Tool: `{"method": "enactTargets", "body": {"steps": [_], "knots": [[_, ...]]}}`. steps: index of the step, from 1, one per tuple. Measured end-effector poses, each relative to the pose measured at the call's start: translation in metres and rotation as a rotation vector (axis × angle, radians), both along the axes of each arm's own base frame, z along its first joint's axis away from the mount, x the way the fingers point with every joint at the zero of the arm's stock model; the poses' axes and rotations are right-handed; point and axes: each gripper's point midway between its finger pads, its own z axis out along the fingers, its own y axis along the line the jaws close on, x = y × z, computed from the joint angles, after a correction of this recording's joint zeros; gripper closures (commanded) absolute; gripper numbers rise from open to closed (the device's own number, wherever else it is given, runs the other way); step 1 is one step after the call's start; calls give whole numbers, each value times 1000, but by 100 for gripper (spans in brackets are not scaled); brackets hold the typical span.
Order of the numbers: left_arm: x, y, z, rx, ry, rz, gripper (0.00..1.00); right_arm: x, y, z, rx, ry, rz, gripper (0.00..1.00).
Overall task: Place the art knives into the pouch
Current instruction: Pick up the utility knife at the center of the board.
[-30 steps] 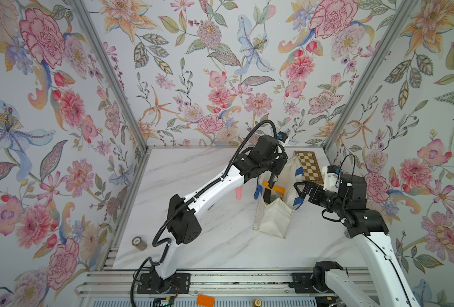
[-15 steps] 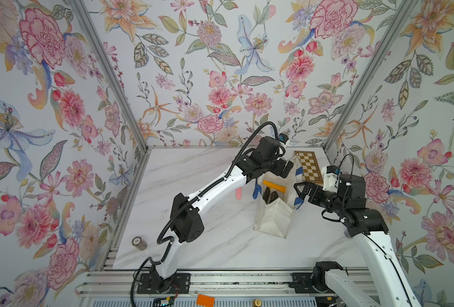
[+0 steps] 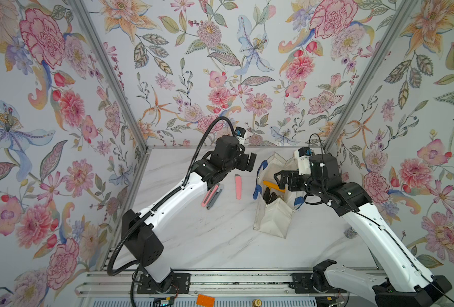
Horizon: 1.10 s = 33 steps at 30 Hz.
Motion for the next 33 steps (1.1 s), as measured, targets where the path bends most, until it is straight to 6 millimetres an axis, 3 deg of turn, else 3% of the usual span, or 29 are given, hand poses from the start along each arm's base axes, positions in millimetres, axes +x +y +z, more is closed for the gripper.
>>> {"method": "enactTargets", "body": {"steps": [5,14,17,21,24,27,33], "knots": [[-25,45,-26,-7,39,64,1,21,41,-5,-60,15,70,1],[-69,106,-108,-8,185,155,1,73,135,-15,-52,39,204,2],[-81,123,-120,-19,204,177,1,92,170,-33,-39,67,248,13],[-91,145,-121,-60,195,216,1,115,205,-71,-32,134,271,25],[-94,154,-120,-83,189,229,0,131,220,-100,-35,177,267,35],[-95,155,-122,-86,194,226,1,140,227,-125,-42,214,250,37],[-98,148,-132,-109,217,196,1,147,222,-161,-58,290,210,43]]}}
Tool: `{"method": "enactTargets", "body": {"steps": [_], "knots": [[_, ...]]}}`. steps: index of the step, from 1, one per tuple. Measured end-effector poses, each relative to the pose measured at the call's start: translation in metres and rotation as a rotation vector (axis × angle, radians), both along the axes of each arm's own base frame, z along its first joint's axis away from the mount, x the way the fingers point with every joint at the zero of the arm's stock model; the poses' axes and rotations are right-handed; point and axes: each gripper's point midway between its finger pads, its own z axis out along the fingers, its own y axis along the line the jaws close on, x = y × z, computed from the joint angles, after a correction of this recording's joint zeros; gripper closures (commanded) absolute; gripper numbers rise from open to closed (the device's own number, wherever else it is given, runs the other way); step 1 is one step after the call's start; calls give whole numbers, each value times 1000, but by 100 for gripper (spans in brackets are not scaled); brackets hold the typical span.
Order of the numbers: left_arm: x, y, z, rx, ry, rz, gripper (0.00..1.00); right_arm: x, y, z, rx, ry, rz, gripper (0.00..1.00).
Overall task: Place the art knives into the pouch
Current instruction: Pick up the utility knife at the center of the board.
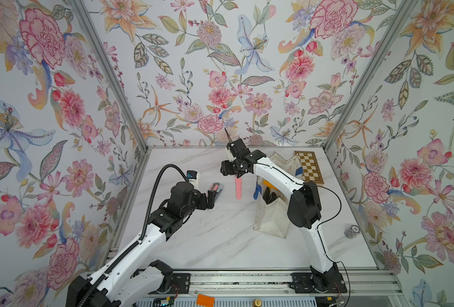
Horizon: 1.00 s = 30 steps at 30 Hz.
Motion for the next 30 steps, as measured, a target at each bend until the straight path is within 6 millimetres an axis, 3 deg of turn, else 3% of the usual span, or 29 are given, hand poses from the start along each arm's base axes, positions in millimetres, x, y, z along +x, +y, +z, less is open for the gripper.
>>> {"method": "enactTargets", "body": {"steps": [7,14,25,30], "knots": [[3,-4,-10,-3,17,-11,1,23,-31,-12,-13,23,-81,52],[8,-7,-18,6,33,-11,1,38,-62,-36,-52,55,-147,53],[12,-10,-36,31,77,-11,1,36,-66,-59,-86,93,-151,54],[14,-11,-39,34,84,-12,1,35,-67,-81,-109,121,-149,58]]}}
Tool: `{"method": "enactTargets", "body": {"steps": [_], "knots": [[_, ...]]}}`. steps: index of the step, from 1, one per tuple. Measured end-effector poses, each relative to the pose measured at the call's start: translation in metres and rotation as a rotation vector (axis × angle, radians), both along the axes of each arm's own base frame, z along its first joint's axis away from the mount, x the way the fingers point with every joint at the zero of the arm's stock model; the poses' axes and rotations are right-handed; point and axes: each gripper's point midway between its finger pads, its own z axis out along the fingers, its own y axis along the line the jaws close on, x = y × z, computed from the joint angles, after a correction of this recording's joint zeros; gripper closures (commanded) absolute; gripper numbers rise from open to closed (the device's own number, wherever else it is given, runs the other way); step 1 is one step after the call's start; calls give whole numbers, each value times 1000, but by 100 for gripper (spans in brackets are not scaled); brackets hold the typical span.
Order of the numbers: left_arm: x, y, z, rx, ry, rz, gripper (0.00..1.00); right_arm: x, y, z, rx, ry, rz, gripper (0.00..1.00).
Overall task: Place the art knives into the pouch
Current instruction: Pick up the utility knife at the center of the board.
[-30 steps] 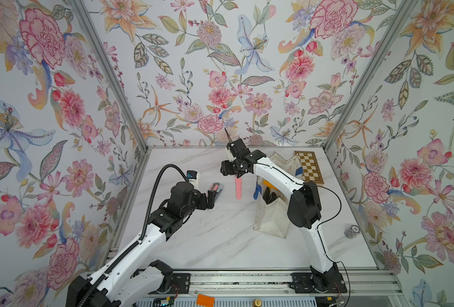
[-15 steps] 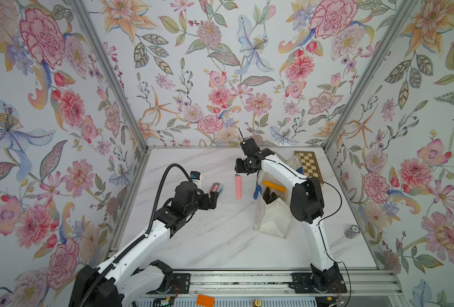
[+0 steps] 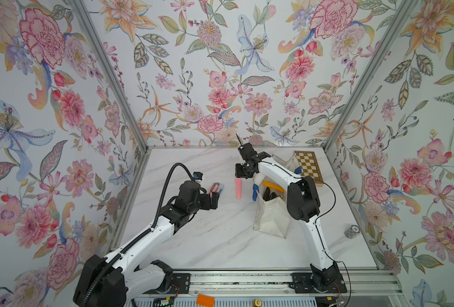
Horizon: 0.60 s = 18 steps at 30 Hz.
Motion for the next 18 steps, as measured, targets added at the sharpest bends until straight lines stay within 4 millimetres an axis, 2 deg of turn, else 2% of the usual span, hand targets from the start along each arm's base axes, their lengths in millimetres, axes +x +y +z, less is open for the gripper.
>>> {"method": "enactTargets", "body": {"steps": [5,18], "knots": [[1,-2,0,-3,3,-6,1,-1,-1,-16,-15,25,-1,58],[2,-3,-8,8,22,-10,1,-2,-1,-29,-21,46,1,60]]}}
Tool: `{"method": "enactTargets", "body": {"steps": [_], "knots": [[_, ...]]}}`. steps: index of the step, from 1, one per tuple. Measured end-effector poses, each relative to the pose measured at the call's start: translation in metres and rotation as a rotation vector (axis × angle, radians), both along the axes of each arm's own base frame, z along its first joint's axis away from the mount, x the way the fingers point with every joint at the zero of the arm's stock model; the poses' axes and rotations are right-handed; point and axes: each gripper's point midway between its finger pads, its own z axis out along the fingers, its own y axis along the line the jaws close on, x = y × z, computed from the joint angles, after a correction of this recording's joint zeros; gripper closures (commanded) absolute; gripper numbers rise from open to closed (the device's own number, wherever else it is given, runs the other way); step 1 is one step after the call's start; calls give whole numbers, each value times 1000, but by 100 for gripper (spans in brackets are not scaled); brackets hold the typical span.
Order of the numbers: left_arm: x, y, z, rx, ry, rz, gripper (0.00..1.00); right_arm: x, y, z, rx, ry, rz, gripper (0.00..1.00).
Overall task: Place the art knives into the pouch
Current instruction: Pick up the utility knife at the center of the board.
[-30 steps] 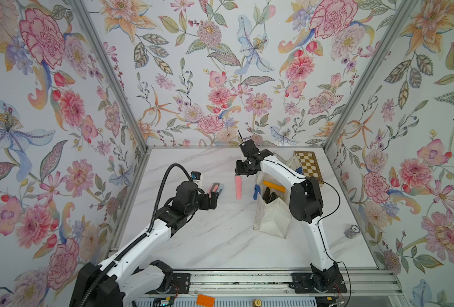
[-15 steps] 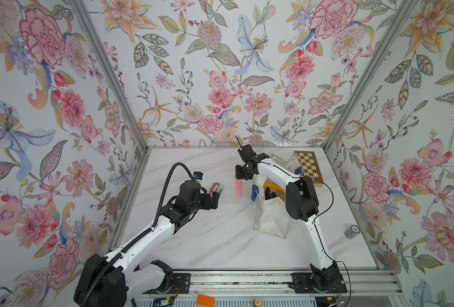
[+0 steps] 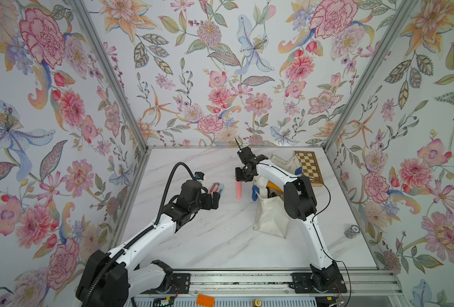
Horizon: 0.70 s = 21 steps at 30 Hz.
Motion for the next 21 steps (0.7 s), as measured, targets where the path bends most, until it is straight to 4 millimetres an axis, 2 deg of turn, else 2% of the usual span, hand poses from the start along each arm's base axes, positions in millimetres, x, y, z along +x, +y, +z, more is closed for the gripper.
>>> {"method": "enactTargets", "body": {"steps": [4,16,21], "knots": [[0,0,0,0,0,0,0,0,0,-9,-6,10,0,60],[0,0,0,2,1,0,1,1,1,-9,-29,-6,3,64],[0,0,-3,5,6,0,1,-1,5,-10,-48,-16,16,71]]}}
